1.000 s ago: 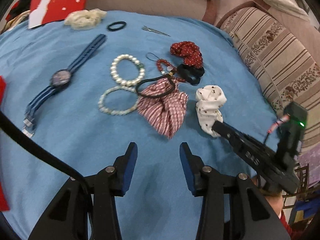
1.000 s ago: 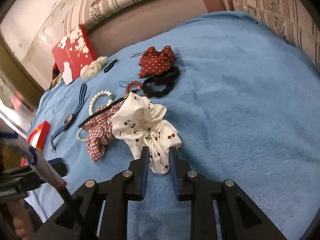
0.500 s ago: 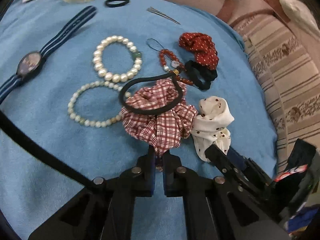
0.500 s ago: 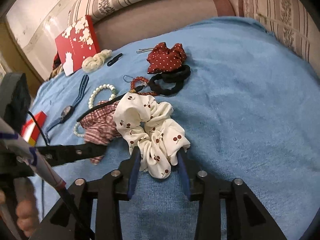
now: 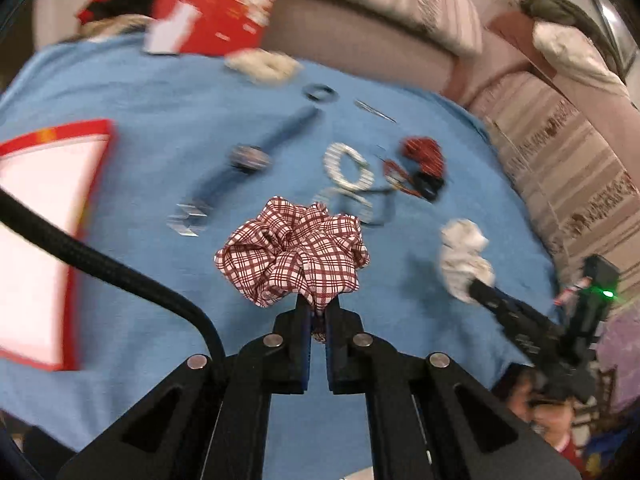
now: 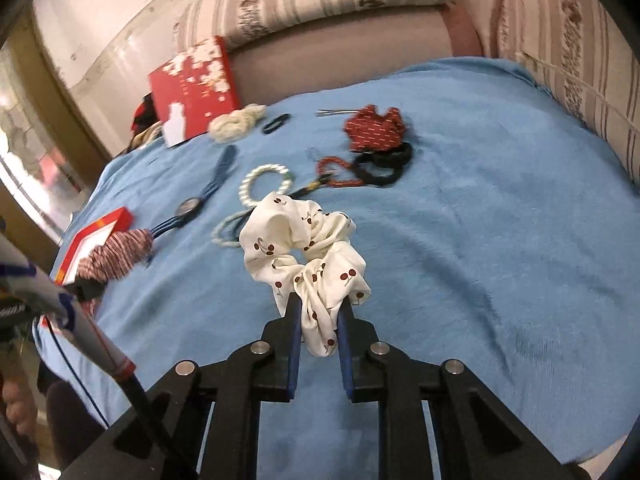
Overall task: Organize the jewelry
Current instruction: 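Grasp the checked scrunchie with the left tool while the right grasps the cherry scrunchie, then carry both scrunchies to the white tray and open both tools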
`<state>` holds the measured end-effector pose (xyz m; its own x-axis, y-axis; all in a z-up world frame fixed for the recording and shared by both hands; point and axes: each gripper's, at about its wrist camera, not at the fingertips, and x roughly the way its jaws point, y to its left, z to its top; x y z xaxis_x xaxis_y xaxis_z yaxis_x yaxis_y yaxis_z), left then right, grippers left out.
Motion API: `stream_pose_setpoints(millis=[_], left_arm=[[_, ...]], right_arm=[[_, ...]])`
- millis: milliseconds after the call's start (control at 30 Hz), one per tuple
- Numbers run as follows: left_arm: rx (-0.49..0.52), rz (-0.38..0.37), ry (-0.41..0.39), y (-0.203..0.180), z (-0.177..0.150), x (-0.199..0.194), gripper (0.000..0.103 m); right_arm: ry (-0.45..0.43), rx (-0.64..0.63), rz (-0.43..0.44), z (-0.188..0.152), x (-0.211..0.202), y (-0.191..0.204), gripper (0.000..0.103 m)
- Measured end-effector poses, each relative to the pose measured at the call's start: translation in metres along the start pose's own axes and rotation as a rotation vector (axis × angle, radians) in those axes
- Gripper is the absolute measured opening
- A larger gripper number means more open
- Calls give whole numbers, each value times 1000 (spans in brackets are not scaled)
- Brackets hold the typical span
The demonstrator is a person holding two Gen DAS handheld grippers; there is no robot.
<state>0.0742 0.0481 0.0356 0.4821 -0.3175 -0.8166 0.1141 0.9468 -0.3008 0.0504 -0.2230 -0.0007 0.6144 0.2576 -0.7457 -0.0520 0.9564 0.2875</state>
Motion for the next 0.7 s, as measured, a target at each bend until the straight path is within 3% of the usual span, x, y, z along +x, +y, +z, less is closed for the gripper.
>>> stream_pose_setpoints(millis=[367, 700], left_arm=[[-227, 161, -154, 122, 8, -48, 5], [-351, 455, -255, 220, 9, -76, 5]], right_arm=[[65, -157, 106, 10, -3, 100, 18], [165, -355, 197, 19, 38, 219, 18]])
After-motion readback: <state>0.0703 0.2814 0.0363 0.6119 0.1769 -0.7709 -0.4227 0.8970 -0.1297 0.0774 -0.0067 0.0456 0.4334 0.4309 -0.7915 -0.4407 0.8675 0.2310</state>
